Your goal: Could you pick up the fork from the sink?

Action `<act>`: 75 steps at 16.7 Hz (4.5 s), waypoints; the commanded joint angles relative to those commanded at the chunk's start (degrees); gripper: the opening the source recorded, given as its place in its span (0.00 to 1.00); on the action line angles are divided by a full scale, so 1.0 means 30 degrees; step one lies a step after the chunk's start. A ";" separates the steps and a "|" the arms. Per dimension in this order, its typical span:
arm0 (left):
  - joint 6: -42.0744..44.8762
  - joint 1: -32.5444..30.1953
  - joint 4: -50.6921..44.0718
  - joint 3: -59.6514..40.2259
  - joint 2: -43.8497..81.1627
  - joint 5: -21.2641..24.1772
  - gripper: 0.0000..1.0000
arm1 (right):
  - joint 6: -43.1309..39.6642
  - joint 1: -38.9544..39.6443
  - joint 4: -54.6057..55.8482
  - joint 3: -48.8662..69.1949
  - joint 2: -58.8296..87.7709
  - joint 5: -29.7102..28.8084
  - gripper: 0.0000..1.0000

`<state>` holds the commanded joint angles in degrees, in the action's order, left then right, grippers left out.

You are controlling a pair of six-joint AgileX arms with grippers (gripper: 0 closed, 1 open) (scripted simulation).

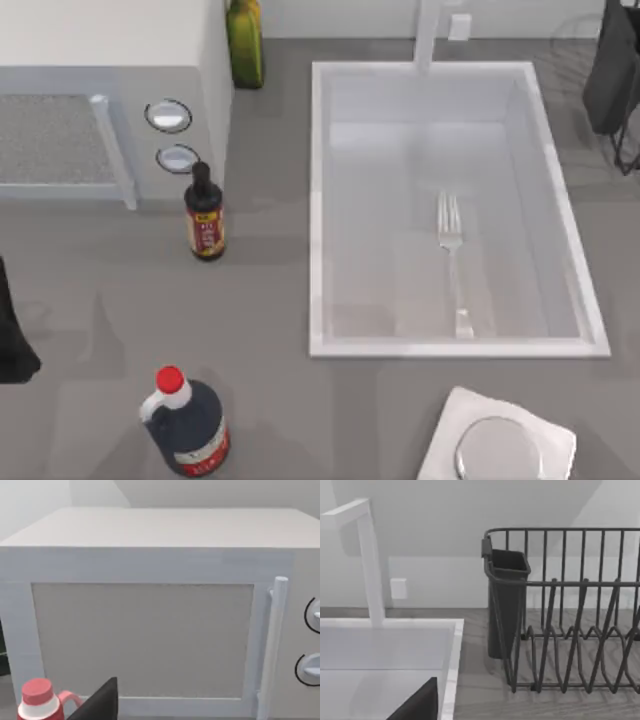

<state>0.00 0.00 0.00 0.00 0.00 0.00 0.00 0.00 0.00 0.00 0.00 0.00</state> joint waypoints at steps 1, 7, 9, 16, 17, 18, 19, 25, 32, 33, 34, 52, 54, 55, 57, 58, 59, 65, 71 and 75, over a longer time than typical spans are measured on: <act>0.0000 0.0000 0.0000 0.0000 0.0000 0.0000 1.00 | 0.0000 0.0000 0.0000 0.0000 0.0000 0.0000 1.00; 0.0000 0.0000 0.0000 0.0000 0.0000 0.0000 1.00 | 0.0000 0.0000 0.0000 0.0000 0.0000 0.0000 1.00; 0.0000 0.0000 0.0000 0.0000 0.0000 0.0000 1.00 | 0.0000 0.0000 0.0000 0.0000 0.0000 0.0000 1.00; 0.0000 0.0000 0.0000 0.0000 0.0000 0.0000 1.00 | 0.0000 0.0000 0.0000 0.0000 0.0000 0.0000 1.00; 0.0000 0.0000 0.0000 0.0000 0.0000 0.0000 1.00 | 0.0000 0.0000 0.0000 0.0000 0.0000 0.0000 1.00; 0.0000 0.0000 0.0000 0.0000 0.0000 0.0000 1.00 | 0.0000 0.0000 0.0000 0.0000 0.0000 0.0000 1.00; 0.0000 0.0000 0.0000 0.0000 0.0000 0.0000 1.00 | 0.0000 0.0000 0.0000 0.0000 0.0000 0.0000 1.00; 0.0000 0.0000 0.0000 0.0000 0.0000 0.0000 1.00 | 0.0029 0.0028 -0.0094 0.0159 0.0181 -0.0001 1.00; 0.0000 0.0000 0.0000 0.0000 0.0000 0.0000 1.00 | 0.1036 0.0991 -0.3368 0.5638 0.6465 -0.0020 1.00; 0.0000 0.0000 0.0000 0.0000 0.0000 0.0000 1.00 | 0.1275 0.1219 -0.4140 0.6925 0.7941 -0.0024 1.00; 0.0000 0.0000 0.0000 0.0000 0.0000 0.0000 1.00 | 0.1531 0.1463 -0.4966 0.8302 0.9521 -0.0028 1.00; 0.0000 0.0000 0.0000 0.0000 0.0000 0.0000 1.00 | 0.6785 0.6421 -2.1663 3.6087 4.1646 -0.0096 1.00; 0.0000 0.0000 0.0000 0.0000 0.0000 0.0000 1.00 | 0.7138 0.6749 -2.2762 3.7898 4.3730 -0.0098 1.00; 0.0000 0.0000 0.0000 0.0000 0.0000 0.0000 1.00 | 0.7275 0.6876 -2.3187 3.8598 4.4534 -0.0099 1.00; 0.0000 0.0000 0.0000 0.0000 0.0000 0.0000 1.00 | 0.7460 0.7048 -2.3760 3.9539 4.5611 -0.0099 1.00; 0.0000 0.0000 0.0000 0.0000 0.0000 0.0000 1.00 | 0.7499 0.7084 -2.3882 3.9738 4.5838 -0.0099 1.00; 0.0000 0.0000 0.0000 0.0000 0.0000 0.0000 1.00 | 0.7503 0.7088 -2.3896 3.9760 4.5863 -0.0099 1.00; 0.0000 0.0000 0.0000 0.0000 0.0000 0.0000 1.00 | 0.7485 0.6983 -2.3560 3.9500 4.5993 -0.0097 1.00; 0.0000 0.0000 0.0000 0.0000 0.0000 0.0000 1.00 | 0.7522 0.7050 -1.8442 3.6937 4.8207 -0.0128 1.00; 0.0000 0.0000 0.0000 0.0000 0.0000 0.0000 1.00 | 0.7558 0.7105 -1.5764 3.5468 4.9636 -0.0147 1.00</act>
<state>0.00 0.00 0.00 0.00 0.00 0.00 22.68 21.32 -47.29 106.40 148.91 -0.44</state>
